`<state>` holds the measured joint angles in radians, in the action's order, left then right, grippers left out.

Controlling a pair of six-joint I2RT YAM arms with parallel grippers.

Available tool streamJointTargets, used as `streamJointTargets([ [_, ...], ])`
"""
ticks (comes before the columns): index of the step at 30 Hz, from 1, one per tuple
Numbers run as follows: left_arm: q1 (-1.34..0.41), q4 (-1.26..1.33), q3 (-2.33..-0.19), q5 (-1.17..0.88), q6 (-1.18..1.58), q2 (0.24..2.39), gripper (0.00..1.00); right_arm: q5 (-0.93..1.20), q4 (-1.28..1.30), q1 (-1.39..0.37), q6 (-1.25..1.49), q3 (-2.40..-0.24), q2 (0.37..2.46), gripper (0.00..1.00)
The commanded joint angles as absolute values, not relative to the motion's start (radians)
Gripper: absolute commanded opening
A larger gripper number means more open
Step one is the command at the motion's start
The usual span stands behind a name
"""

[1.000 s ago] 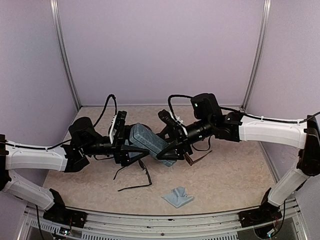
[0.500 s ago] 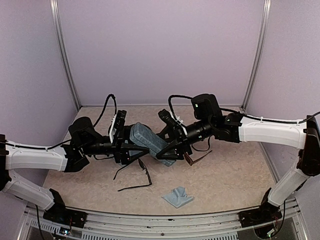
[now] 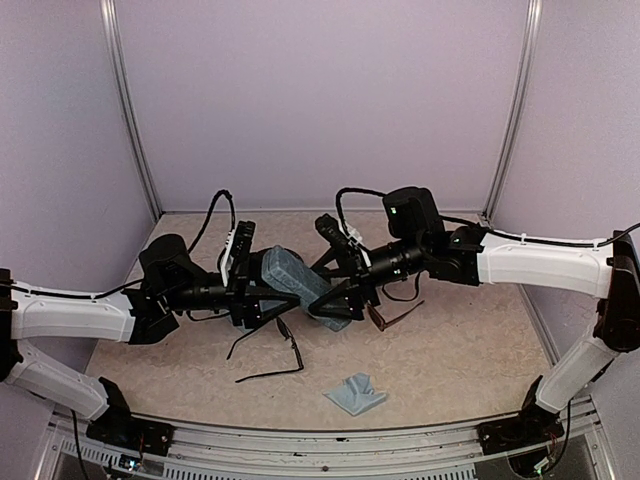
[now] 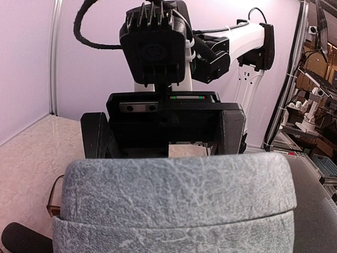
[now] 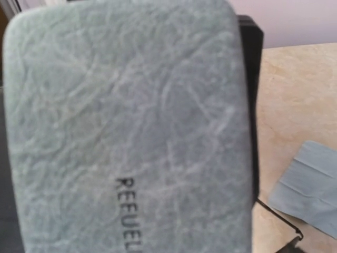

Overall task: Organize the sunglasses
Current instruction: Open the sunglasses case.

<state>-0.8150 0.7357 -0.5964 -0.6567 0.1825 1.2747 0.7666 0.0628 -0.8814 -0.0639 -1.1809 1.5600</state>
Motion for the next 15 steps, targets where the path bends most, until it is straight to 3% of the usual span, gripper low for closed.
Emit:
streamJointTargets([
  [1,-0.821,0.723,-0.614,-0.662,0.152,1.275,0.0,0.72,0.073,-0.891,-0.066,-1.212,1.571,0.92],
  [11,-0.819,0.622,-0.626,-0.667,0.06,1.266,0.0,0.762,0.044,-0.873,-0.042,-1.191,1.558,0.43],
  [15,-0.823,0.588,-0.618,-0.687,-0.002,1.241,0.0,0.846,0.016,-0.823,0.022,-1.183,1.553,0.29],
])
